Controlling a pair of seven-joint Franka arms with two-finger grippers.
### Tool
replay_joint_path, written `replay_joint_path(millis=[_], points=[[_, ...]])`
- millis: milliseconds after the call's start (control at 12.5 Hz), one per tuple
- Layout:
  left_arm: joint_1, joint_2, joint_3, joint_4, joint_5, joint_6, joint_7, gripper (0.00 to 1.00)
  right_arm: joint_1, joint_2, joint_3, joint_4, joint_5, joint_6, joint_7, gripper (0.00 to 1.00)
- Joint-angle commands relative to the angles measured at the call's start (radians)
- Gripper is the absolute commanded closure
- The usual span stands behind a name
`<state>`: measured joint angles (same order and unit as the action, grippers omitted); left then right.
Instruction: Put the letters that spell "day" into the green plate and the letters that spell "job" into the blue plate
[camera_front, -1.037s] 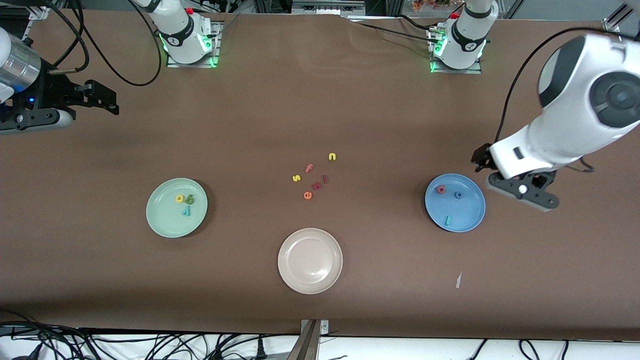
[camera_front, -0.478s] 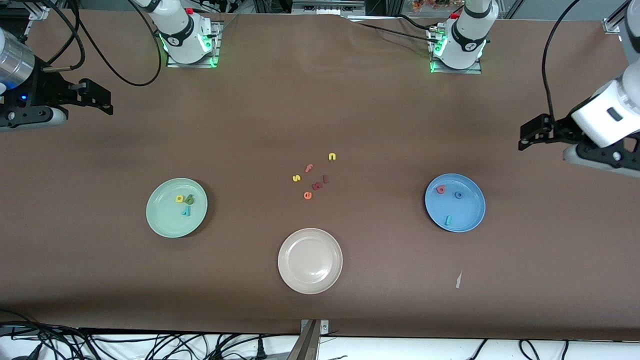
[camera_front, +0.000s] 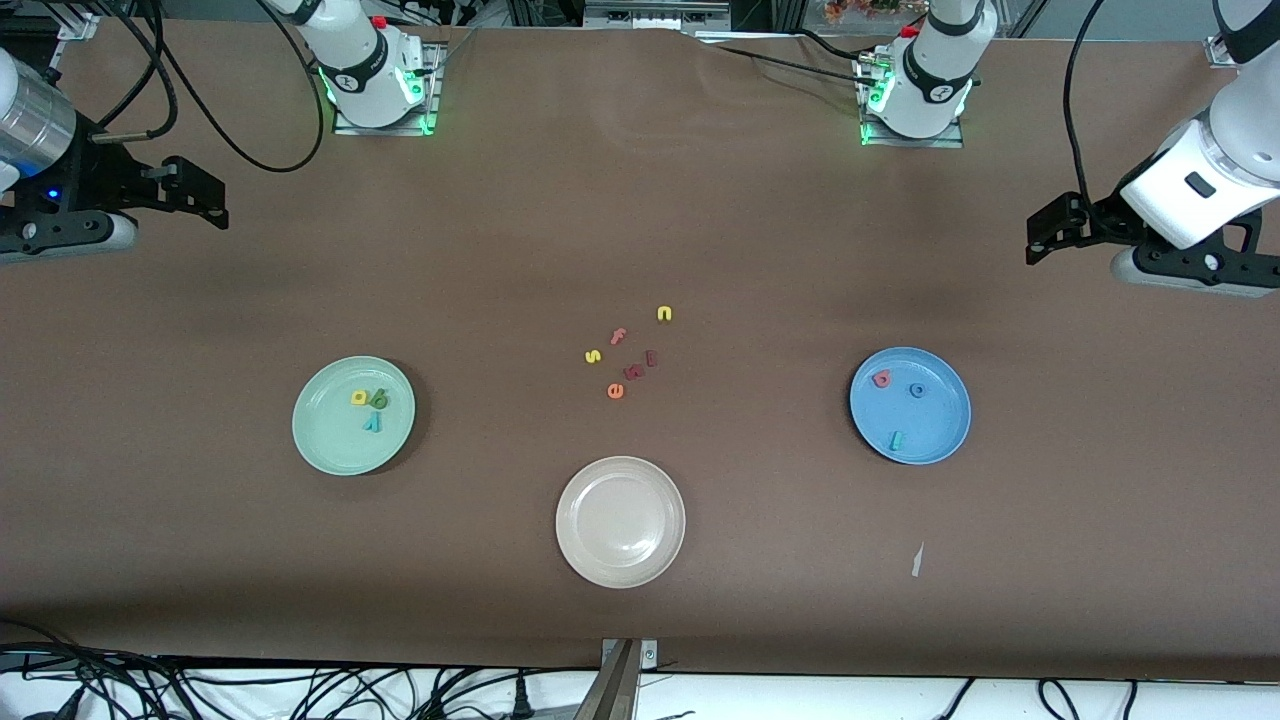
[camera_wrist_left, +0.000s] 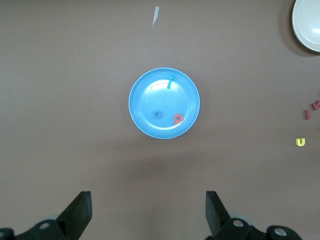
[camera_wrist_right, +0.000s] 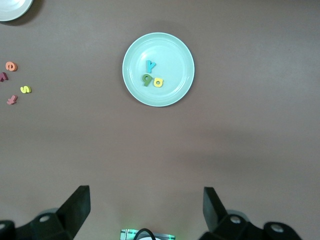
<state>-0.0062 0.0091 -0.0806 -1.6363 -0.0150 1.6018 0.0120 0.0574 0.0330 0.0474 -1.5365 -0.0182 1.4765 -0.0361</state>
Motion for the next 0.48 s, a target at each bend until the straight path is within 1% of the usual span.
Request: replay_joint_path(millis=[0, 399], points=[[0.002, -0.028, 0.012, -0.037, -0.019, 0.021, -0.004, 0.0, -0.01, 0.008, 0.009, 0.029, -0.011, -0.025, 0.008, 0.0], [0.003, -0.021, 0.012, -0.023, -0.013, 0.02, -0.003, 0.0, -0.01, 0.008, 0.008, 0.029, -0.014, -0.025, 0.005, 0.0]])
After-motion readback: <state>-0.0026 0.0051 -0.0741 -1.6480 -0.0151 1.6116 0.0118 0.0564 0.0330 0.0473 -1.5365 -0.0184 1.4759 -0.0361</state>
